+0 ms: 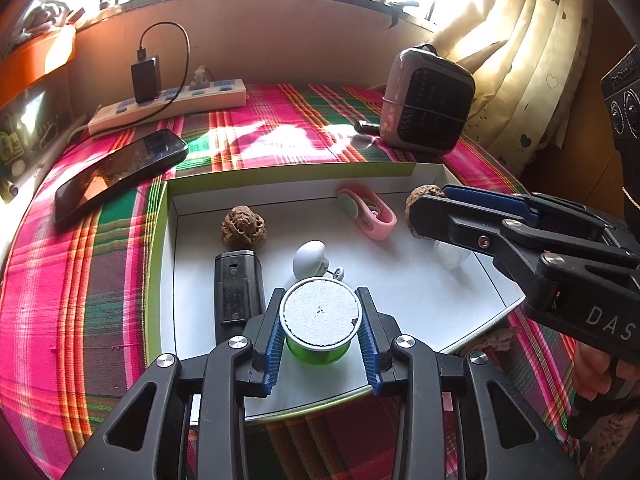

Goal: Organize objects
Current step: 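Lower the walnut with right gripper into the box while left gripper holds the puck above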

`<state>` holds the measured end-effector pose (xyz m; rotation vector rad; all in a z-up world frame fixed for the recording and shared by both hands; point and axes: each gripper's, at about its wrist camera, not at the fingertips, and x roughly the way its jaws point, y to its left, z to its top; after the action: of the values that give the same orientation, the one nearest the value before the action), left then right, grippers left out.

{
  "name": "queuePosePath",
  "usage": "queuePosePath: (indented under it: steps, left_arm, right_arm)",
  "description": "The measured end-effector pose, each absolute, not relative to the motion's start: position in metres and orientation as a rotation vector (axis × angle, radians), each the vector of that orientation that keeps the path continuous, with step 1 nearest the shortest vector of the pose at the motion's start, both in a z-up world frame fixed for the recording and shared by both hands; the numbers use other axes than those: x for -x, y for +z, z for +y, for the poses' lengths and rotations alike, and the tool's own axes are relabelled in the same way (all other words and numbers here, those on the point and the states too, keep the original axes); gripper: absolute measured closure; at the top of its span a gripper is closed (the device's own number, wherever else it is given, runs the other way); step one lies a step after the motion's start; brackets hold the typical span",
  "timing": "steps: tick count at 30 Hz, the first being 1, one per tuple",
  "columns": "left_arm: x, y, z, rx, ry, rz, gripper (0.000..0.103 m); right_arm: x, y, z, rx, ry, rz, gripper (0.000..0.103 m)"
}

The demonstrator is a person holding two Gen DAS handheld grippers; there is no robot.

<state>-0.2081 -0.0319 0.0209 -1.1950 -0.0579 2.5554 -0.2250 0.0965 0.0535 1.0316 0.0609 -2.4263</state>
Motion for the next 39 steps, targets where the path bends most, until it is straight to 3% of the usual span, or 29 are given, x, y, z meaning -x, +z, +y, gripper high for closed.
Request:
queuePosePath:
  steps: [39]
  left_arm:
    - [0.212, 0.014, -0.032, 1.199, 2.542, -0.05, 0.071]
  right_arm:
    - [0.277, 0.021, 0.043, -1.192, -2.301, 0.206, 0.071]
